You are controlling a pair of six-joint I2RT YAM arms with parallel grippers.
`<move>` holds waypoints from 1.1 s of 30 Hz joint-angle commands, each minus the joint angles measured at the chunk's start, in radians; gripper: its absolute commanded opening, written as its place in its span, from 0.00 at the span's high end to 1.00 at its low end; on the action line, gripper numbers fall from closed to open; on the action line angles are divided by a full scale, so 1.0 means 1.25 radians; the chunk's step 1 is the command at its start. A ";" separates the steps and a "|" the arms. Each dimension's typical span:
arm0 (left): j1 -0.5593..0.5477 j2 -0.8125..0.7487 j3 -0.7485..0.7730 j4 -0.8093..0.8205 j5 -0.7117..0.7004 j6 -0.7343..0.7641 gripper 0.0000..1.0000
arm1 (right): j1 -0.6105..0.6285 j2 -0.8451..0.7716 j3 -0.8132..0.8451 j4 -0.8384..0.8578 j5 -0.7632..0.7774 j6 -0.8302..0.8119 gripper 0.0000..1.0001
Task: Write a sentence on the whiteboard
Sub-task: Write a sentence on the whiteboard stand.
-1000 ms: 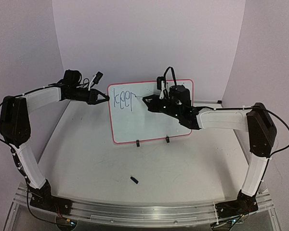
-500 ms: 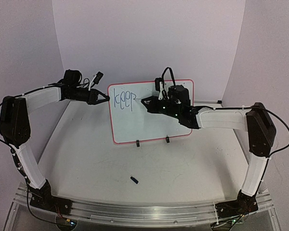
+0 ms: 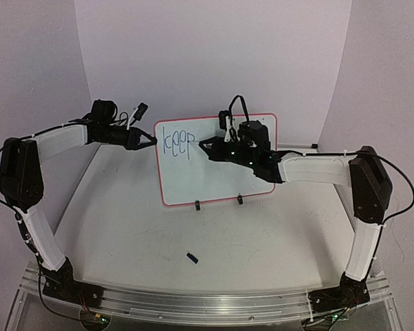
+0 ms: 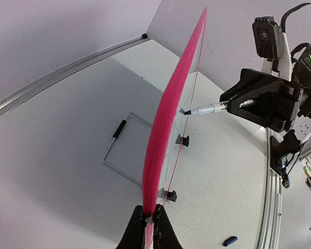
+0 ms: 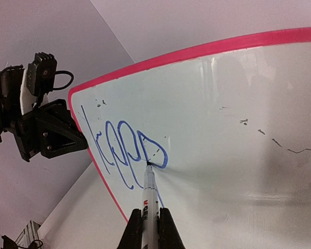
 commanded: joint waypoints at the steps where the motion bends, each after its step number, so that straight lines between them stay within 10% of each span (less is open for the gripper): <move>1: -0.017 -0.035 0.005 -0.052 0.008 0.015 1.00 | -0.004 -0.082 -0.024 0.033 -0.035 0.004 1.00; 33: -0.018 -0.027 0.008 -0.077 -0.022 0.036 1.00 | -0.115 -0.206 -0.095 -0.147 -0.208 -0.091 1.00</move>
